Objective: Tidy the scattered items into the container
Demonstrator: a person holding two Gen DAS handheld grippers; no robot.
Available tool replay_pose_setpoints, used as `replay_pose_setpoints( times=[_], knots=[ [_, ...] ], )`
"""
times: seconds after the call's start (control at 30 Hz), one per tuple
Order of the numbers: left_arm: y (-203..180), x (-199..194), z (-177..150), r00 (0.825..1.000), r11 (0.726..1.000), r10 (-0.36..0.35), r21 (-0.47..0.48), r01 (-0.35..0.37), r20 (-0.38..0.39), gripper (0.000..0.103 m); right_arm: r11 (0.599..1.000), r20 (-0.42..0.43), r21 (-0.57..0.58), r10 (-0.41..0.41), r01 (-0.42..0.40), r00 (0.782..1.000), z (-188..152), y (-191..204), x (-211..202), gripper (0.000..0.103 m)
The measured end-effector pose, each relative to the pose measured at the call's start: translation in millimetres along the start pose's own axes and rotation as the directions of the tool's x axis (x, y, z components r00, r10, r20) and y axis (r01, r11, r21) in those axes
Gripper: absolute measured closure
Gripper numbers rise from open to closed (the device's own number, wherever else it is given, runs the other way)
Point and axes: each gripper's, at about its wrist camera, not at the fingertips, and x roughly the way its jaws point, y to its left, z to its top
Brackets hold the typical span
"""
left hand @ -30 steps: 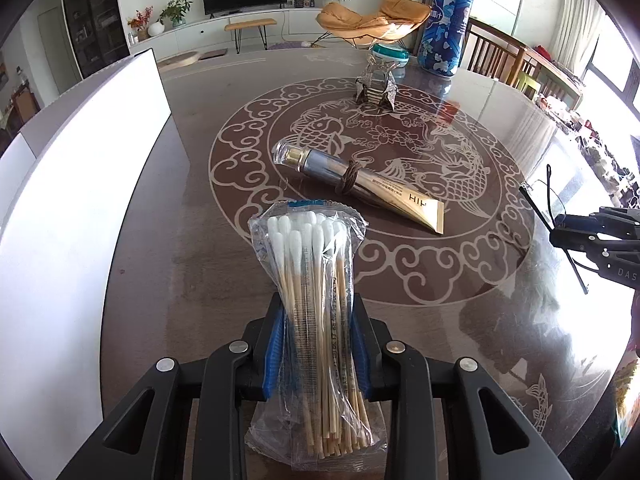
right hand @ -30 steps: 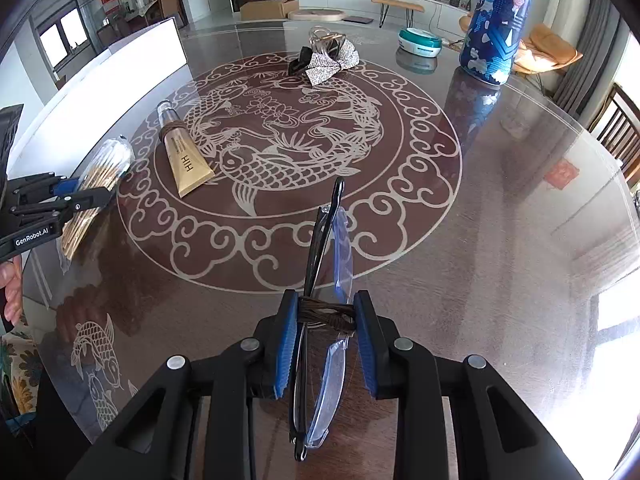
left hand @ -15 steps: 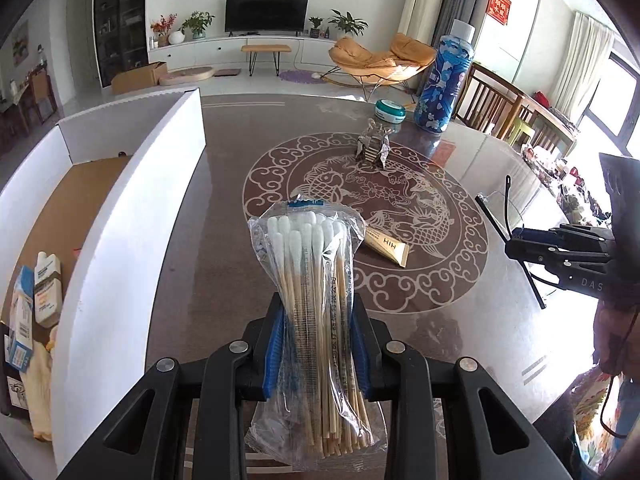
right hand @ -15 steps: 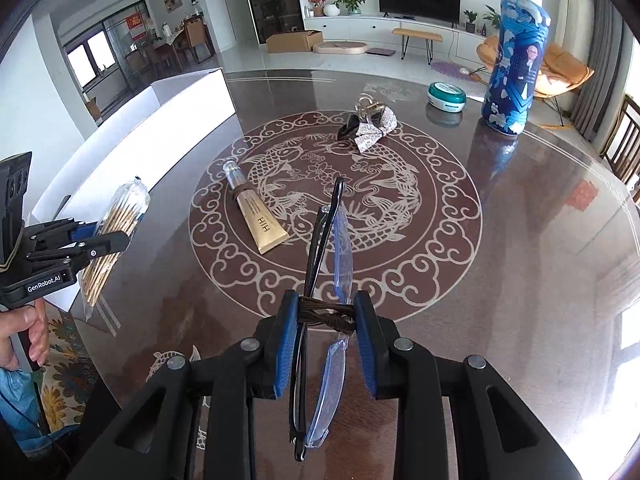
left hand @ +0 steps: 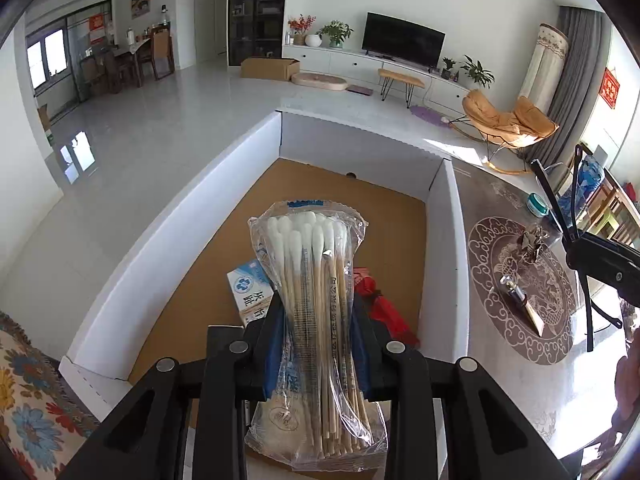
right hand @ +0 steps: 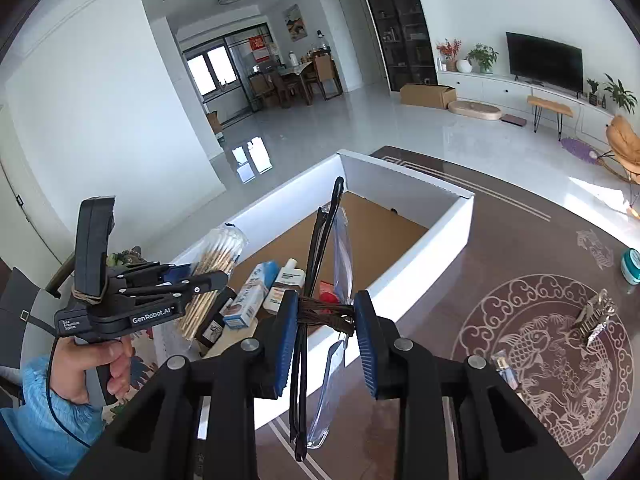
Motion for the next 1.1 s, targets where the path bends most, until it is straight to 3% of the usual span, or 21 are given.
replay_pose_setpoints(
  times=[0.2, 0.43, 0.47, 0.53, 0.63, 0.77, 0.83, 0.97, 1.03, 1.1],
  knots=[
    [36, 34, -11, 0.997, 0.998, 0.038, -0.053, -0.041, -0.066, 0.073, 0.997, -0.073, -0.051, 0.057, -0.061, 0.996, 3, 57, 86, 0.074],
    [39, 62, -22, 0.989, 0.996, 0.062, -0.055, -0.07, -0.133, 0.07, 0.998, -0.179, -0.036, 0.039, -0.046, 0.983, -20, 68, 160, 0.069],
    [38, 64, -24, 0.986, 0.995, 0.078, -0.054, -0.087, -0.144, 0.069, 0.999, -0.191, -0.025, 0.04, -0.045, 0.981, -24, 67, 165, 0.065],
    [36, 66, -26, 0.983, 0.991, 0.112, -0.055, -0.121, -0.147, 0.05, 0.999, -0.199, -0.009, 0.04, -0.043, 0.979, -29, 64, 169, 0.036],
    [36, 58, -27, 0.984, 0.986, 0.149, -0.059, -0.155, -0.097, 0.034, 0.999, -0.169, -0.012, 0.042, -0.045, 0.985, -31, 59, 160, 0.031],
    [15, 40, -22, 0.982, 0.981, 0.185, -0.047, -0.186, -0.031, 0.033, 0.999, -0.068, -0.028, 0.018, -0.019, 0.998, -31, 45, 122, 0.026],
    [-7, 26, -19, 0.984, 0.984, 0.176, -0.029, -0.176, 0.017, 0.033, 0.999, 0.005, -0.042, -0.019, 0.019, 1.0, -36, 35, 95, 0.011],
    [-76, -10, -16, 0.989, 0.995, 0.091, 0.035, -0.096, 0.119, 0.031, 0.988, 0.112, -0.058, -0.135, 0.142, 0.985, -63, -4, 38, 0.002],
    [-118, -28, -25, 0.986, 0.997, 0.02, 0.066, -0.031, 0.165, 0.009, 0.976, 0.141, -0.036, -0.207, 0.214, 0.968, -87, -34, 11, 0.002],
    [-161, -41, -44, 0.975, 0.995, -0.066, 0.091, 0.048, 0.213, 0.0, 0.953, 0.16, 0.004, -0.299, 0.302, 0.941, -116, -70, -18, 0.001]
  ],
)
